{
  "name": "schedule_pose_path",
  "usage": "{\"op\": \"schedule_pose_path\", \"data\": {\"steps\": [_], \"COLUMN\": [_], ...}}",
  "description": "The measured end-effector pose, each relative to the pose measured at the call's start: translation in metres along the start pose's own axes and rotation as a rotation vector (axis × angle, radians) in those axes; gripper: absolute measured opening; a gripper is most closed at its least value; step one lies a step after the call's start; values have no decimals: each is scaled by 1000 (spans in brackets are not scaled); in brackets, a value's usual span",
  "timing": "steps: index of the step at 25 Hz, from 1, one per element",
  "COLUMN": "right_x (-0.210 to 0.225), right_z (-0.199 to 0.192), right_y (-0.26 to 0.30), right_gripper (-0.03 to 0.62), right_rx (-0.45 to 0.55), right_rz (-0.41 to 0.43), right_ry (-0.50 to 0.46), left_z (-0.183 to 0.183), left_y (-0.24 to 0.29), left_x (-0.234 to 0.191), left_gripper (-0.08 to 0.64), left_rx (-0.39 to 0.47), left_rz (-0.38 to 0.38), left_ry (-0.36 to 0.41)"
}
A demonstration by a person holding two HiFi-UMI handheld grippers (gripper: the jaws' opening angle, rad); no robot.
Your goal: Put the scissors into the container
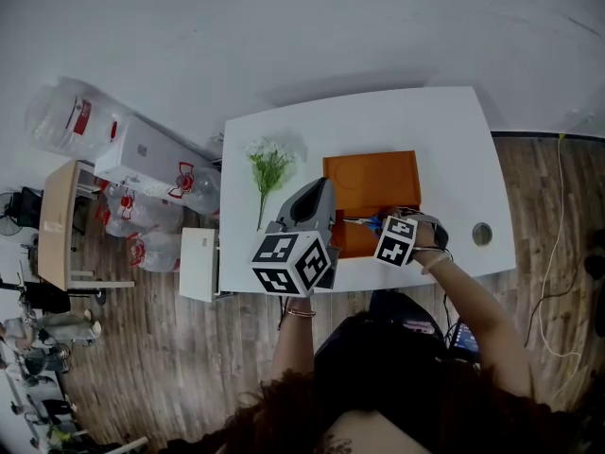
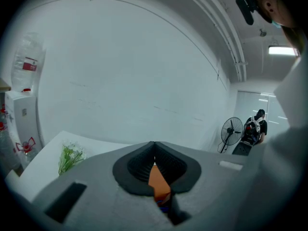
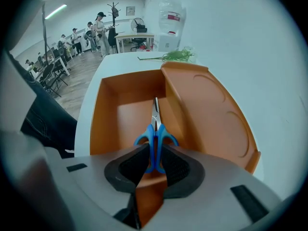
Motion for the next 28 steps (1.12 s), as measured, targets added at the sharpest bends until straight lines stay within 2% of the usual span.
{"op": "schedule_pose_path", "data": {"steps": [5, 10, 15, 28], "right_x": [-1, 4, 9, 23], "right_z": [3, 3, 16, 38], "right_y": [3, -2, -23, -94], "right_gripper": [86, 87, 77, 31], "right_rx": [11, 38, 164, 454], "right_rz": [-4, -38, -64, -248], "right_ry": [14, 79, 212, 491], "left_z": [0, 2, 4, 6], "left_y": [-2, -5, -8, -24], "left_x": [2, 1, 4, 20], "left_gripper": [15, 15, 15, 15], "left_rx": [-5, 1, 14, 39], "left_rz": [-4, -10, -21, -40], "left_ry": [5, 9, 0, 30]}}
Point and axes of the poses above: the fingertips, and each gripper's own axes: y forward along the fingers, x to its right, z out of its top, the point moved 3 cm from there along -y, backward along the fingers, and after that the axes turned 6 degrees about x, right-handed, at the moved point
